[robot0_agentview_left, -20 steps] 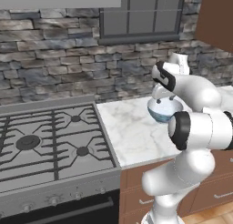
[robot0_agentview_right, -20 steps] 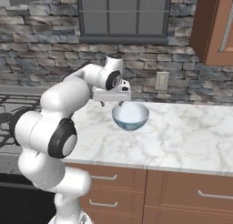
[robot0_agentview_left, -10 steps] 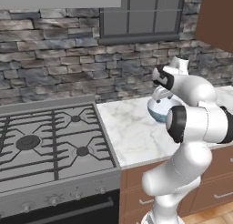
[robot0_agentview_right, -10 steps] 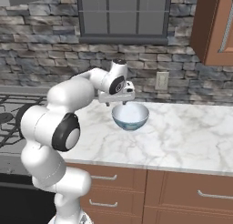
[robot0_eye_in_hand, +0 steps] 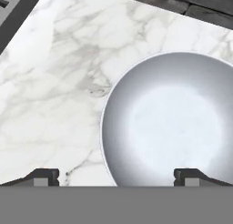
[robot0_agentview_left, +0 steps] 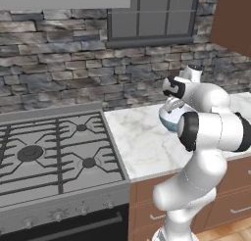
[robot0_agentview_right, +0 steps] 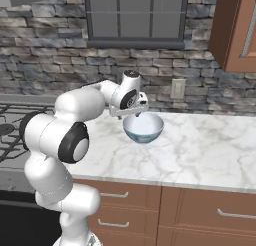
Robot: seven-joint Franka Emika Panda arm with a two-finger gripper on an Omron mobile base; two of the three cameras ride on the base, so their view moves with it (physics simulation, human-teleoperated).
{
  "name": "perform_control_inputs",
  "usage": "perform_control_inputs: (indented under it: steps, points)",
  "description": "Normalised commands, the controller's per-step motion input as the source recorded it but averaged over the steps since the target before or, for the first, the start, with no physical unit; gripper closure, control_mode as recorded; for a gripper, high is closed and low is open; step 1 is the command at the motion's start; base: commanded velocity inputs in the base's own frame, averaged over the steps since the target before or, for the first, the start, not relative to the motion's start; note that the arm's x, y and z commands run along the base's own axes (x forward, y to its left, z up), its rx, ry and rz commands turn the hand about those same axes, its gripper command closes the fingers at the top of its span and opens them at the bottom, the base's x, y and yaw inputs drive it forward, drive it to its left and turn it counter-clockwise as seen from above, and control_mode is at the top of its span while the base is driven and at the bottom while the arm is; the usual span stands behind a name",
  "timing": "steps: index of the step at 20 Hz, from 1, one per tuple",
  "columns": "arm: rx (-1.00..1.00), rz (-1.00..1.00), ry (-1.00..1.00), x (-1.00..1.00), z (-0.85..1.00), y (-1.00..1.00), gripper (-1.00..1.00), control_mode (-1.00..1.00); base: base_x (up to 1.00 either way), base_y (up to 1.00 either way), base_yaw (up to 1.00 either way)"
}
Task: Pick the cup and bowl from the counter and place them on the counter next to the sink.
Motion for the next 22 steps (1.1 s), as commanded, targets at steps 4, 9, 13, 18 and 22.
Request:
perform_control_inputs:
  steps: [4, 9, 13, 18, 22]
  points:
    - [-0.04, -0.01, 0.03, 0.03, -0.09, 0.02, -1.00, -1.00, 0.00, 0.00, 0.00]
    - [-0.01, -0.05, 0.04, 0.06, -0.17, 0.07, -1.00, -1.00, 0.00, 0.00, 0.00]
    - [0.00, -0.09, 0.00, 0.07, -0.20, 0.16, -1.00, -1.00, 0.00, 0.00, 0.00]
    - [0.00, -0.07, 0.00, 0.00, -0.04, 0.10, -1.00, -1.00, 0.00, 0.00, 0.00]
    - [0.00, -0.06, 0.00, 0.00, -0.01, 0.01, -1.00, -1.00, 0.00, 0.00, 0.00]
